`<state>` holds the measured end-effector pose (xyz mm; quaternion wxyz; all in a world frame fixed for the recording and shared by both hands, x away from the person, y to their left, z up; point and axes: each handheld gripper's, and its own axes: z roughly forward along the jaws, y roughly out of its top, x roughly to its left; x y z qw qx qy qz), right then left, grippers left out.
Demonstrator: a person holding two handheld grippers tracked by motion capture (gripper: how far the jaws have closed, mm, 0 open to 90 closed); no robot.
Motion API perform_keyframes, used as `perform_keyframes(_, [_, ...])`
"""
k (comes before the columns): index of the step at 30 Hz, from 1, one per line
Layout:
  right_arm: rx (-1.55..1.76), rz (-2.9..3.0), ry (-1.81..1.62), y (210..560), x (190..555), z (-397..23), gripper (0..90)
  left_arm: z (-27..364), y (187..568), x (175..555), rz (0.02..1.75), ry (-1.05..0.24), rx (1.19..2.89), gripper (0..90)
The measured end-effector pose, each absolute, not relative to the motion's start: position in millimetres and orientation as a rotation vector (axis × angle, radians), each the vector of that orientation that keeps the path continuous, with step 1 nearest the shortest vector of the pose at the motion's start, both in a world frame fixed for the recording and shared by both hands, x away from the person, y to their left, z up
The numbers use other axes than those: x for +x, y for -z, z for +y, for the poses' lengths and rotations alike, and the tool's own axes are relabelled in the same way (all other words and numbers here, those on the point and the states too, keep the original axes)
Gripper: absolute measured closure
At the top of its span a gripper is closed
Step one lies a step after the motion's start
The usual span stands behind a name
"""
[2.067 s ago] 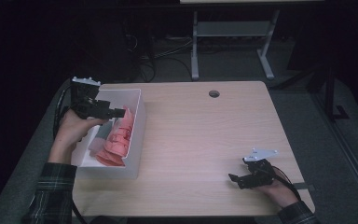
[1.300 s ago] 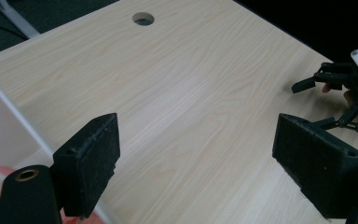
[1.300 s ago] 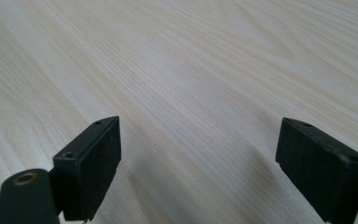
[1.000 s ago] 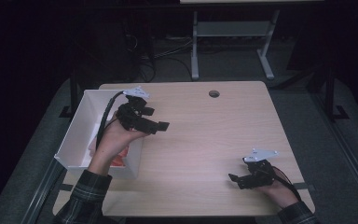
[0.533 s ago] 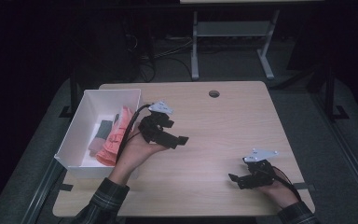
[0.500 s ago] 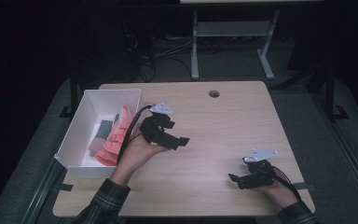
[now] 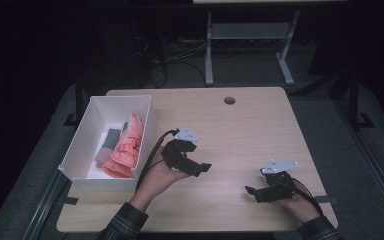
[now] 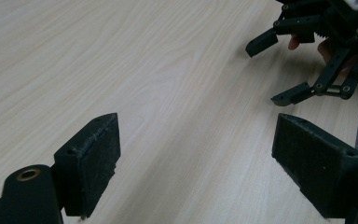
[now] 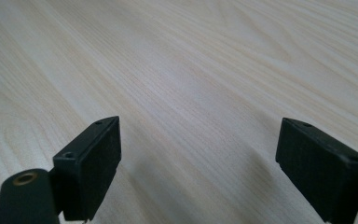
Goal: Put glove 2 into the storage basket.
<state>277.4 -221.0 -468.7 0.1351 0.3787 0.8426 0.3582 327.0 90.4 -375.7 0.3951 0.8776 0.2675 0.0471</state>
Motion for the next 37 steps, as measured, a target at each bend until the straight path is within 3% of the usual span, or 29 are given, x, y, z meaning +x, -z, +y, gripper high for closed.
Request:
perform_keyframes(14, [1.091, 2.441, -1.034, 468.5, 277.2, -221.2, 13.8, 85.4, 416.6, 318.3, 0.665, -0.103, 2.268, 14.9])
perform_keyframes(37, [1.084, 2.447, -1.032, 469.3, 277.6, -220.7, 13.8, 83.4, 449.6, 315.8, 0.649, -0.103, 2.357, 14.9])
